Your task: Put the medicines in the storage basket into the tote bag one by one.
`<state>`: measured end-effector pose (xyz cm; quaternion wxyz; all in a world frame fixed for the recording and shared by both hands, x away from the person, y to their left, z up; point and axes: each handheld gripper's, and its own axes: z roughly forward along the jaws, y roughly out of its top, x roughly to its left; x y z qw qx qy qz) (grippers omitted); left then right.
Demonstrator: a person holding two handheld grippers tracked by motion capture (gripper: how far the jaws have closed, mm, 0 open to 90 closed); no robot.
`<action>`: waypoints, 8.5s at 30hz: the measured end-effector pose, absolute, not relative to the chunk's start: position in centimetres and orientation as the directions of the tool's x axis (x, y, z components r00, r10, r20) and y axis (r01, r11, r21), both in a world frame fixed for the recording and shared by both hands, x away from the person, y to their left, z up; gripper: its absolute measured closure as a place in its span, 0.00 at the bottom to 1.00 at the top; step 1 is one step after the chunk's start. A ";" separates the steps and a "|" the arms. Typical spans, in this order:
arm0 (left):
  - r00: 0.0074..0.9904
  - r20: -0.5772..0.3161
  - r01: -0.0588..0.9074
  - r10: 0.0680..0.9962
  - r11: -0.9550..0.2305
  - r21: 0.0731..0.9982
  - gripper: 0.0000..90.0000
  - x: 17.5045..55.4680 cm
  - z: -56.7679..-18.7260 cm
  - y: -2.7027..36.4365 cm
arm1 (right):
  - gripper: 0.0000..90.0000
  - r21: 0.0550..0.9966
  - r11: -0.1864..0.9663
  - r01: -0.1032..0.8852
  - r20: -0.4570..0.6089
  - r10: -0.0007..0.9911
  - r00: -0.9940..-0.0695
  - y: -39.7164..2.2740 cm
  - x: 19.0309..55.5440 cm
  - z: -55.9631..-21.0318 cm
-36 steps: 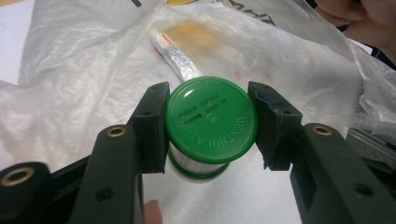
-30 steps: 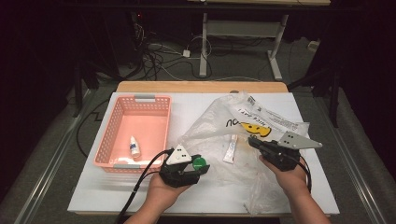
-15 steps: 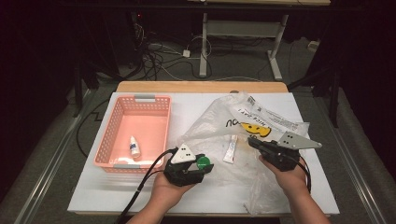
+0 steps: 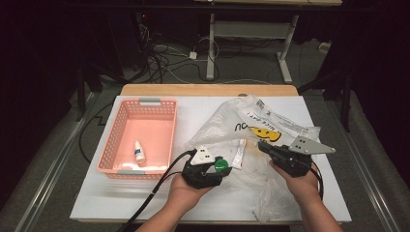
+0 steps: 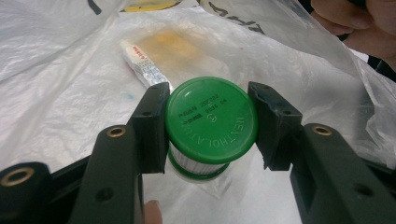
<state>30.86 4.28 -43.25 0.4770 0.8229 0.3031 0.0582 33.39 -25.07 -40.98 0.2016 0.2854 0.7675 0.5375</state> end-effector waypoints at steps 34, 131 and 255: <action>0.802 -0.166 0.426 0.574 -0.354 0.833 0.56 35.7 -46.0 -4.4 | 1.00 0.946 0.238 0.221 0.007 0.665 -0.746 -25.5 33.8 -40.8; 0.494 -0.151 0.588 0.856 -0.201 0.784 0.00 31.3 -42.4 22.7 | 1.00 0.937 0.253 0.241 0.010 0.668 -0.744 -26.1 33.6 -41.3; 0.631 -0.212 0.552 0.746 -0.240 0.798 0.65 32.4 -40.0 21.3 | 1.00 0.935 0.262 0.238 0.001 0.671 -0.741 -26.3 33.1 -41.3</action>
